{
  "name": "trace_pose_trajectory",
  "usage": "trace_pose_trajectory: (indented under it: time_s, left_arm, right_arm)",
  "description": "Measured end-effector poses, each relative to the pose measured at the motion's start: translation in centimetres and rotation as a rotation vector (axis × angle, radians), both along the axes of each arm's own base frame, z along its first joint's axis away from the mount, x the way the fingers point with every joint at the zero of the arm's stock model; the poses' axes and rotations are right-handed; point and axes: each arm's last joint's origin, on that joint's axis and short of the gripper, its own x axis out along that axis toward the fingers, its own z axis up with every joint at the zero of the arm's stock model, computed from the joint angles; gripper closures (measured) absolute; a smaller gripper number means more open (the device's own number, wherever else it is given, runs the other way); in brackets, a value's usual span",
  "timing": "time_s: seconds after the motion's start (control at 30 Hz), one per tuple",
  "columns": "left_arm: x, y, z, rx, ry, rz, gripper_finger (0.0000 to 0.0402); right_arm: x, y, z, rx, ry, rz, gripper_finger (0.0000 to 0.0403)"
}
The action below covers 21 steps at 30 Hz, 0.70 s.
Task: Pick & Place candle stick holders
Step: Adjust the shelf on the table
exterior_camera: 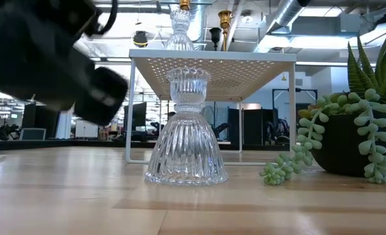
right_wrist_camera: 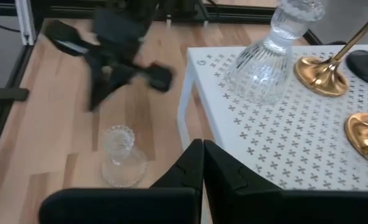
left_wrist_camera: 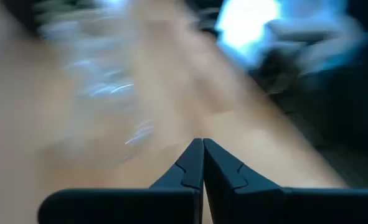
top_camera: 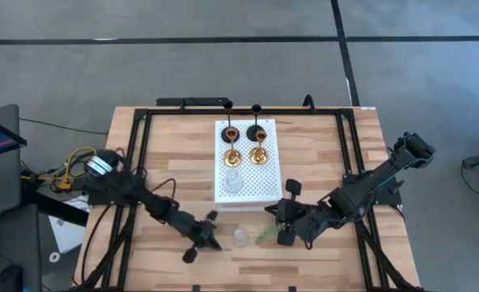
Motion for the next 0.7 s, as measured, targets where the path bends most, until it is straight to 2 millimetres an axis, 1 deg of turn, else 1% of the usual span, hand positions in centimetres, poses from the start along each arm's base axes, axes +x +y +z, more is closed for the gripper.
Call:
trace_pose_trajectory:
  time_s: [0.07,0.13,0.2,0.27,0.37,0.43,0.6,0.7]
  left_arm:
    - [-0.7,0.5,0.1,0.034,0.006,0.105,0.0398]
    - [-1.4,1.0,0.6,0.034,-0.019,0.162,0.0398]
    - [-1.6,1.2,0.8,0.034,-0.034,0.213,0.0398]
    - [-1.6,1.4,0.8,0.058,-0.041,0.308,0.0398]
    - [-1.4,1.7,0.3,0.098,-0.044,0.436,0.0399]
    - [-1.4,1.8,0.0,0.118,-0.039,0.471,0.0399]
    - [-1.2,2.0,-0.2,0.129,-0.037,0.493,0.0399]
    - [-1.2,2.1,-0.2,0.145,-0.046,0.555,0.0399]
  right_arm:
    - [0.0,0.0,0.0,0.0,-0.001,0.0,0.0403]
    - [0.1,-0.1,0.0,-0.001,-0.002,-0.005,0.0403]
    - [0.2,-0.3,0.0,-0.009,-0.008,-0.019,0.0403]
    - [0.3,-0.5,0.1,-0.016,-0.015,-0.036,0.0403]
    - [0.3,-0.6,0.1,-0.017,-0.015,-0.041,0.0403]
    - [0.3,-0.6,0.1,-0.016,-0.015,-0.04,0.0403]
    - [0.3,-0.5,0.1,-0.016,-0.015,-0.037,0.0403]
    - [0.3,-0.5,0.1,-0.018,-0.017,-0.039,0.0403]
